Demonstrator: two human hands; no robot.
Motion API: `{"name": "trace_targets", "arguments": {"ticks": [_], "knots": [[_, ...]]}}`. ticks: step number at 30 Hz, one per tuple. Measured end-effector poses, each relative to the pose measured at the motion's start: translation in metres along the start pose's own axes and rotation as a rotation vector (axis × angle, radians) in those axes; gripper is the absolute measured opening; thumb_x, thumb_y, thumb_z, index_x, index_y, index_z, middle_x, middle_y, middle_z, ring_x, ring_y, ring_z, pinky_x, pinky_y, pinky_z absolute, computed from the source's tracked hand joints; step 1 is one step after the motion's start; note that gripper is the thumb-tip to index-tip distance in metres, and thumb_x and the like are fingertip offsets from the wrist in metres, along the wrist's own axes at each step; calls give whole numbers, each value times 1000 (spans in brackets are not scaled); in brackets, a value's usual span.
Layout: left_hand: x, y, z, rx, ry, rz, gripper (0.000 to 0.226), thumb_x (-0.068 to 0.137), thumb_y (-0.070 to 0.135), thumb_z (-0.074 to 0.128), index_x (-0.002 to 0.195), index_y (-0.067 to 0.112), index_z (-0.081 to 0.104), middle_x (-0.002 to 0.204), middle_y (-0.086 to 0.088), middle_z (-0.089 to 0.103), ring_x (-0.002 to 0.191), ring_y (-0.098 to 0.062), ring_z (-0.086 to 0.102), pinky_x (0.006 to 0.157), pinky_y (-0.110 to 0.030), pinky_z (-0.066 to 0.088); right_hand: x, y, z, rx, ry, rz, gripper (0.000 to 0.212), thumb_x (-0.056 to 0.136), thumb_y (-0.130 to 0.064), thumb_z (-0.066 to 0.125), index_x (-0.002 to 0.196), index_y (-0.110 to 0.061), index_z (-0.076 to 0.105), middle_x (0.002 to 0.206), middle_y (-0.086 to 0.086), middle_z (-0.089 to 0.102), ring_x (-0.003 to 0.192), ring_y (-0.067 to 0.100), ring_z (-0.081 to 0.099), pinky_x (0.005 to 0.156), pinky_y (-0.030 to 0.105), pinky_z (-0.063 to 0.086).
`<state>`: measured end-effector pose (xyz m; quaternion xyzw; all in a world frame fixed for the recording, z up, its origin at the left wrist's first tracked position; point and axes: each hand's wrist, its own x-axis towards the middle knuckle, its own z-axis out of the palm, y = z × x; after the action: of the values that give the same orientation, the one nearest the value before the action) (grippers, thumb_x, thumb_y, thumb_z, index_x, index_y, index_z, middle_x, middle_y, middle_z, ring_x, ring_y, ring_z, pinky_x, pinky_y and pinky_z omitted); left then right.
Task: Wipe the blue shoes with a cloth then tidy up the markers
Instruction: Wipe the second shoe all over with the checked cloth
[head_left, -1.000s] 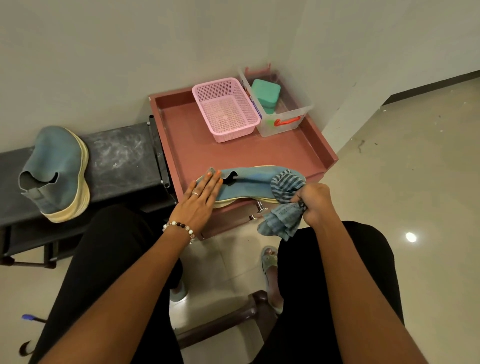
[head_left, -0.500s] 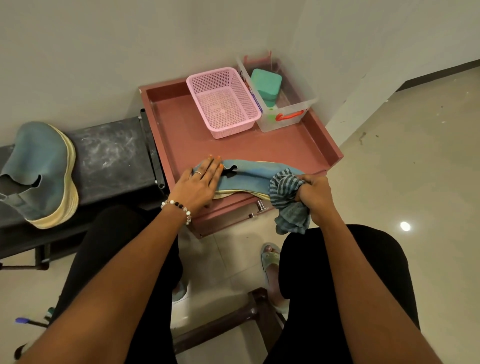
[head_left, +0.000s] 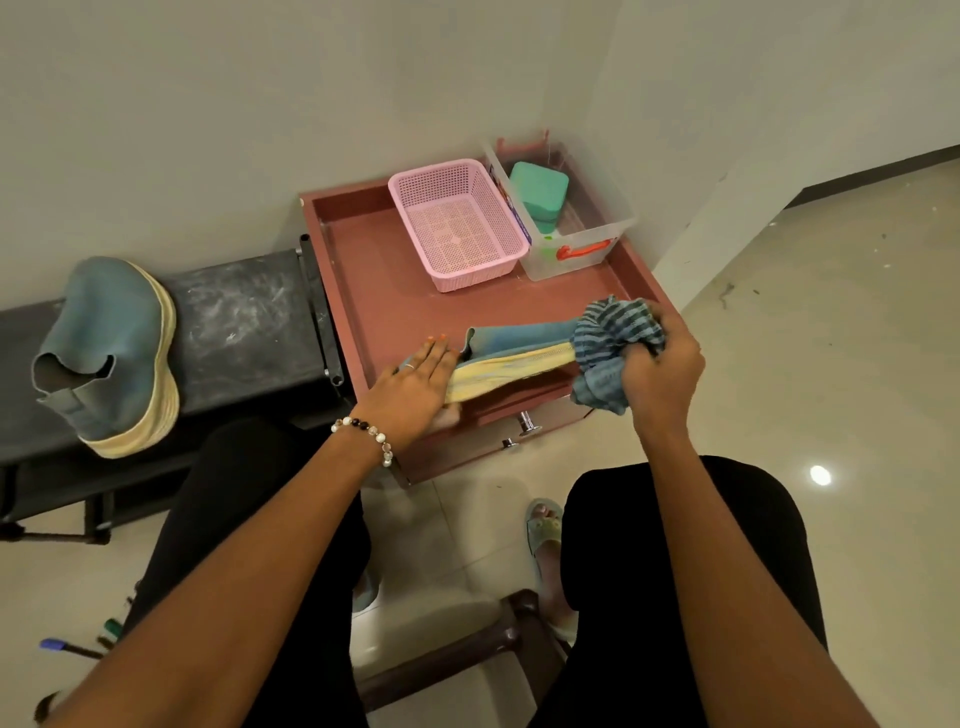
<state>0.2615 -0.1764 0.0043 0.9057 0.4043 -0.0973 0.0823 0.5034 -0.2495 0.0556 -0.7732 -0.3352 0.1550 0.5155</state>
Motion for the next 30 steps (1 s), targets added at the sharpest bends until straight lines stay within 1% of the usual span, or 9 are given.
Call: {"name": "trace_targets", "arguments": {"ticks": [4,7,9,11,18,21,25,28,30], "knots": [[-7,-2,6,-220,52,-30,77,97,38,48,151,3,6,159,-15,0,148,-25,-2,120,-39,11,-33,5,39,-197,-132,-200,52,71,8,43,120,0,56,116,15,60,109,30,55,98,40,45],[-12,5,15,-305,102,-104,81,96,35,50,150,2,-1,159,-15,-6,147,-26,-10,120,-43,9,-61,8,70,-364,-229,-242,57,69,17,46,125,3,52,141,21,43,136,35,33,114,47,26],[-14,8,16,-325,122,-115,82,96,31,51,150,1,-4,159,-15,-7,147,-25,-10,120,-42,7,-80,5,86,-426,-321,-288,61,69,18,46,128,3,50,148,20,34,142,33,24,117,46,18],[-15,7,17,-345,125,-101,81,97,28,51,150,1,-4,159,-14,-4,147,-23,-7,120,-37,3,-95,2,95,-410,-386,-331,60,71,18,46,128,1,50,150,18,31,143,30,22,117,43,21],[-21,3,20,-538,165,-58,81,93,9,56,150,4,-1,159,-10,2,142,-12,-10,120,-42,1,-105,-8,79,-310,-681,-505,71,63,24,45,129,-1,52,143,16,44,137,27,36,115,27,19],[-20,5,20,-503,164,-59,79,94,7,52,151,5,-2,160,-10,1,146,-19,-10,119,-41,0,-80,7,68,-396,-740,-650,69,56,21,62,120,-4,60,136,12,53,127,29,47,112,22,24],[-18,1,19,-478,179,-77,75,97,20,52,152,8,2,160,-7,-4,147,-21,-10,120,-40,4,-48,21,49,-610,-632,-684,62,43,3,85,102,-10,69,122,8,64,111,35,59,87,48,52],[-21,0,19,-493,175,-86,75,97,13,50,151,9,-1,159,-6,-12,146,-23,-14,120,-40,7,-41,20,37,-682,-359,-688,46,57,4,75,102,-4,69,116,13,67,108,39,59,82,49,50],[-21,-1,19,-521,165,-100,75,97,11,49,152,10,-1,159,-4,-14,146,-22,-14,117,-37,11,-36,12,33,-630,-156,-571,56,61,13,69,115,1,64,120,17,63,110,39,54,88,45,46]]}}
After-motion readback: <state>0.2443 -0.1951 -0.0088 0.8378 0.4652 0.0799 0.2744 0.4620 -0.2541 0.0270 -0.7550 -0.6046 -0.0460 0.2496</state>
